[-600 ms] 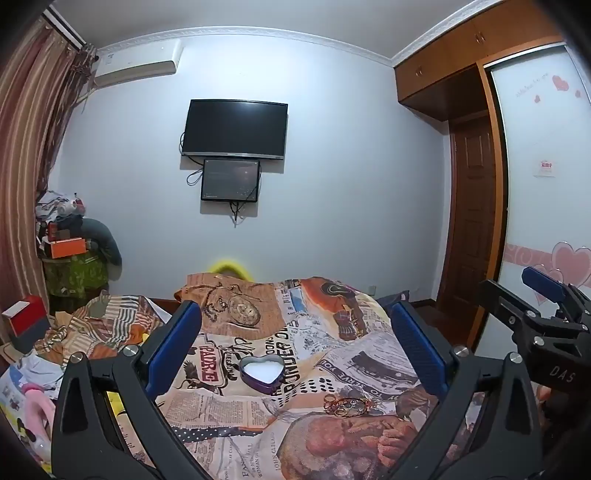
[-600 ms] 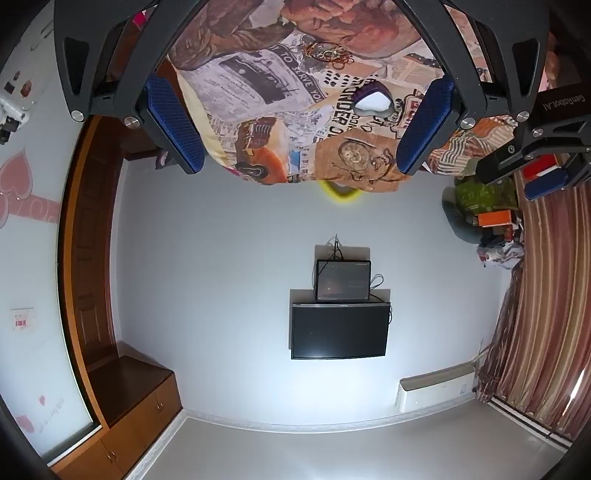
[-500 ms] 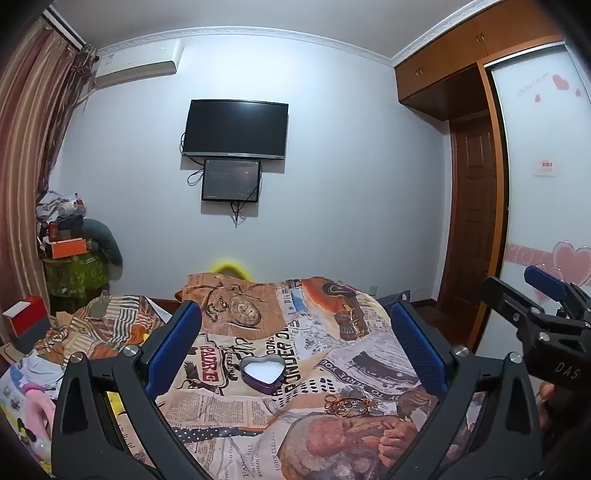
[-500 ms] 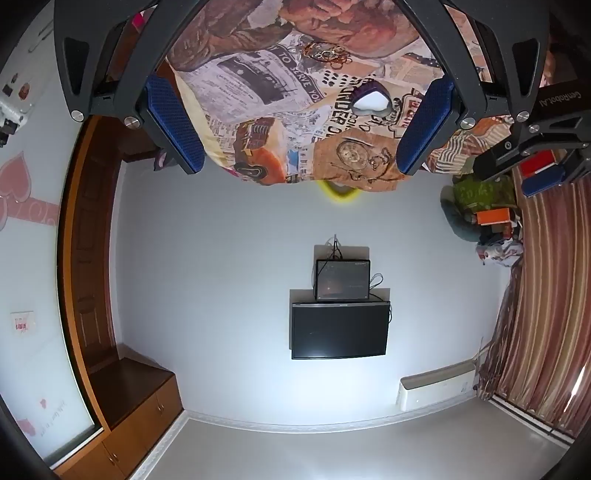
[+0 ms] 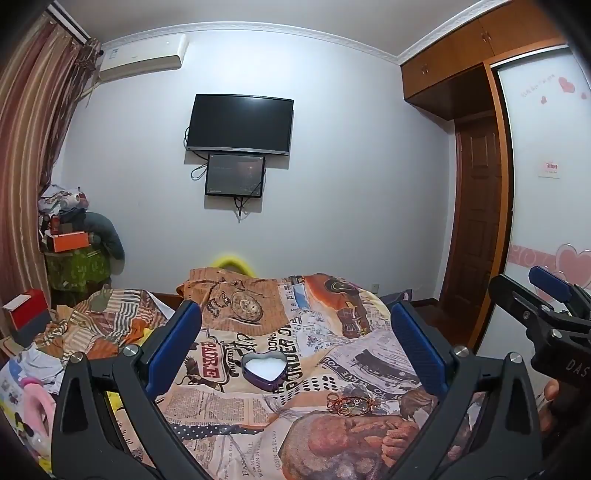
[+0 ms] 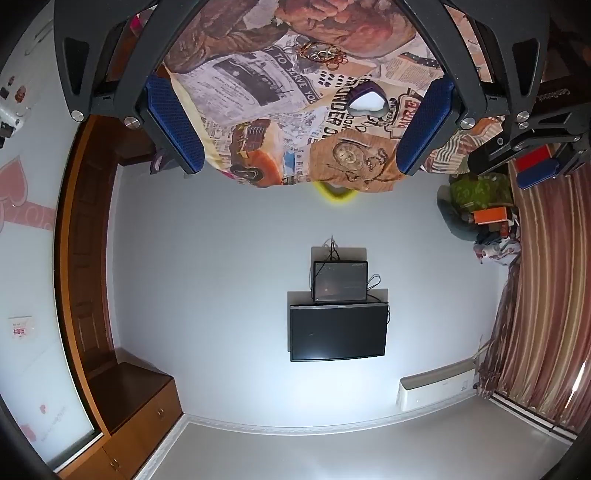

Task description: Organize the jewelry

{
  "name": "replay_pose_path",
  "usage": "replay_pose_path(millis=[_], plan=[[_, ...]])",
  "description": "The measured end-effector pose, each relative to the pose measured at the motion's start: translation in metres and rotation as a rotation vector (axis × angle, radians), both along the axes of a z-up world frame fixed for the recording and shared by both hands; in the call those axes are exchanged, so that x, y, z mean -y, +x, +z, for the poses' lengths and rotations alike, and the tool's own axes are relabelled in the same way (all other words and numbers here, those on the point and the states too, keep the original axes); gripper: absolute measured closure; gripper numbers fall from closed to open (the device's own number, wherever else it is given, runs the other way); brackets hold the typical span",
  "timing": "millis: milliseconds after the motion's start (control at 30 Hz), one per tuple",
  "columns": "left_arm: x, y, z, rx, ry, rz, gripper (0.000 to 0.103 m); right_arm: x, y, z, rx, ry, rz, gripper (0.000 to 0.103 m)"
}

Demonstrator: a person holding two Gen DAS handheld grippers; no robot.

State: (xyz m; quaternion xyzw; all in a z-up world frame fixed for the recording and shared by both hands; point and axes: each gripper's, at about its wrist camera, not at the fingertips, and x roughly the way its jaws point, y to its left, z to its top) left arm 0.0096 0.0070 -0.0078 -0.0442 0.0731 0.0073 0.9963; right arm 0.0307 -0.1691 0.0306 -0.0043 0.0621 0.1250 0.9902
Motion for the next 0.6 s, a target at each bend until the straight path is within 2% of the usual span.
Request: replay_pose_path(millis=[600], plan=[[0.0036,0.0000,-0.0010,-0.002,0.015,0.001,0.000,-0.0048,0.0028,-0.0043,-0.021,-0.005,0.018,0.000]])
